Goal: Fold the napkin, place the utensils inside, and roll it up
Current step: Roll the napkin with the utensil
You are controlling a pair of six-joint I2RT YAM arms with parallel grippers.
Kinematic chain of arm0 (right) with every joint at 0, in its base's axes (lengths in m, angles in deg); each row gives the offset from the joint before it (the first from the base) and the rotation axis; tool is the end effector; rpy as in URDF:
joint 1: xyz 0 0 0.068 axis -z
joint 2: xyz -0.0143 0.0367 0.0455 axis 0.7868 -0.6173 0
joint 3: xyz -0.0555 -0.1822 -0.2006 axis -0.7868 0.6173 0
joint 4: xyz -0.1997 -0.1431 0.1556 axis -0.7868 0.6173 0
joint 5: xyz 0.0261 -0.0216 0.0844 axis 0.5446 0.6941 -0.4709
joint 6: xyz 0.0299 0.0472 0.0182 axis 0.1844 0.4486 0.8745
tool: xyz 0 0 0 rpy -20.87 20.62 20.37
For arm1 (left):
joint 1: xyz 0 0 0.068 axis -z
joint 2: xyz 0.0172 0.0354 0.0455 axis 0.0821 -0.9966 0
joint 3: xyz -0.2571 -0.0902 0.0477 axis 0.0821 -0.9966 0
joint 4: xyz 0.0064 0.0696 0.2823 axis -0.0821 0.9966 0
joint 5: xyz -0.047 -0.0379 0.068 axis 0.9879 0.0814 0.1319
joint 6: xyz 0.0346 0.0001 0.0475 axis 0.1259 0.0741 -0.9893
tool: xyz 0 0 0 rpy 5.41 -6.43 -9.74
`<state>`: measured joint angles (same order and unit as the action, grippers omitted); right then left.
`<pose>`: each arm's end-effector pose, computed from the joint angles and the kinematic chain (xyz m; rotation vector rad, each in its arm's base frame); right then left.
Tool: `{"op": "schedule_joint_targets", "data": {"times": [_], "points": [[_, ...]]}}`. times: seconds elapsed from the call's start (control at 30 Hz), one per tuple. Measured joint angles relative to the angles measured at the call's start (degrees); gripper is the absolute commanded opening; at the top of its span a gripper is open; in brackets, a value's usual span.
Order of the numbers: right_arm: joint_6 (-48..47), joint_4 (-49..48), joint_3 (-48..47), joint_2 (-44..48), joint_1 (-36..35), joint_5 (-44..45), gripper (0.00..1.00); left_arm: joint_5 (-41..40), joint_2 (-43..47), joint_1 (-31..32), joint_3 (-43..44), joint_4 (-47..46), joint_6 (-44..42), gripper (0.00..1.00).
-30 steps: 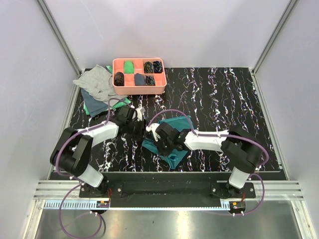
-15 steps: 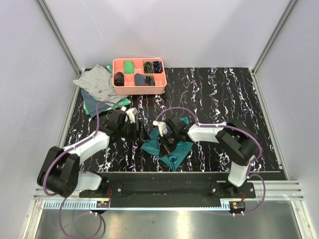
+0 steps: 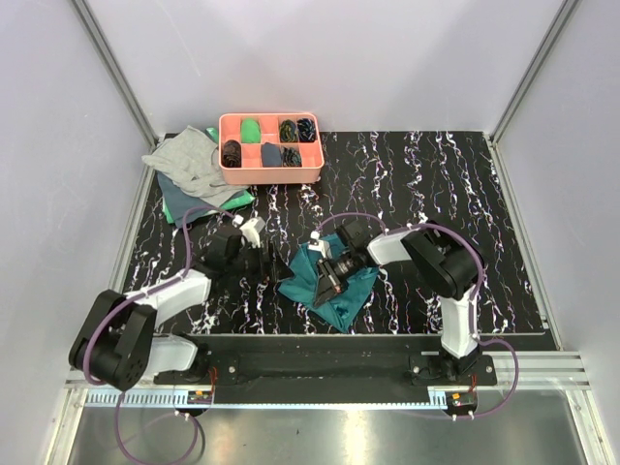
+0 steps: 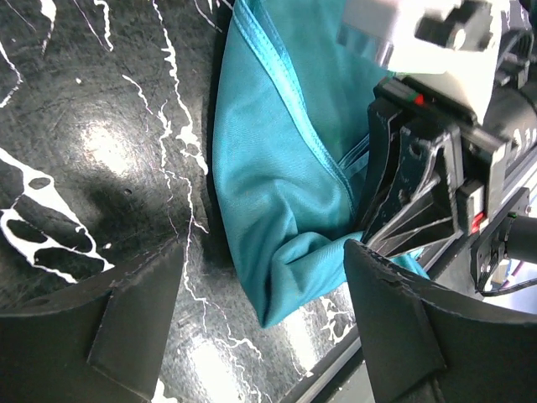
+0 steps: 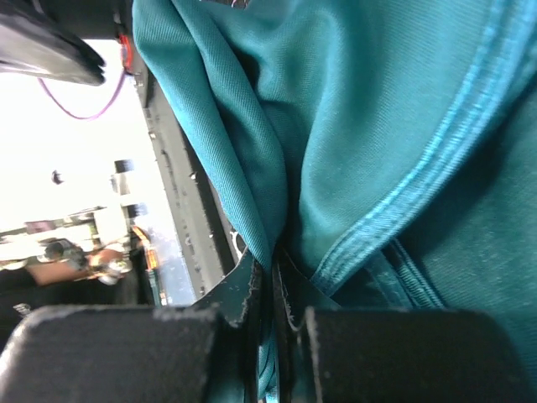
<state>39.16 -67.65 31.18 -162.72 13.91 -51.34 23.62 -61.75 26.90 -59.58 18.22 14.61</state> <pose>0.2639 0.2523 0.0635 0.9764 -2.4759 -1.6065 0.2291 -0.1145 0.1365 0.1164 2.4113 -0.9867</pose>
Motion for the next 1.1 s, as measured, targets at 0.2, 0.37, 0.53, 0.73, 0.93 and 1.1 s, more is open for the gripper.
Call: {"op": "schedule_joint_targets", "data": {"times": [0.2,0.37,0.53,0.73,0.93,1.1], "points": [[0.74,0.02,-1.6,-3.74,1.55,-5.64,0.0,1.84,-3.69,0.0,-1.4,-5.27,0.96,0.67],[0.98,0.02,-2.91,-5.7,1.84,-8.17,0.0,3.63,-7.39,0.07,-2.78,-9.81,2.45,0.41],[1.22,0.02,-3.3,-6.19,1.92,-8.76,0.0,4.24,-9.97,0.22,-3.13,-12.13,3.52,0.2],[1.84,0.04,-3.65,-6.16,1.95,-8.15,0.13,4.2,-11.61,0.28,-1.9,-10.6,3.52,0.0],[3.96,2.08,-3.65,-0.92,2.01,-0.92,0.37,3.04,-12.48,0.35,2.8,-3.76,1.7,0.0],[4.26,4.57,-0.7,13.9,1.92,10.47,0.46,1.36,-12.57,0.37,5.84,3.28,0.57,0.0]]}}
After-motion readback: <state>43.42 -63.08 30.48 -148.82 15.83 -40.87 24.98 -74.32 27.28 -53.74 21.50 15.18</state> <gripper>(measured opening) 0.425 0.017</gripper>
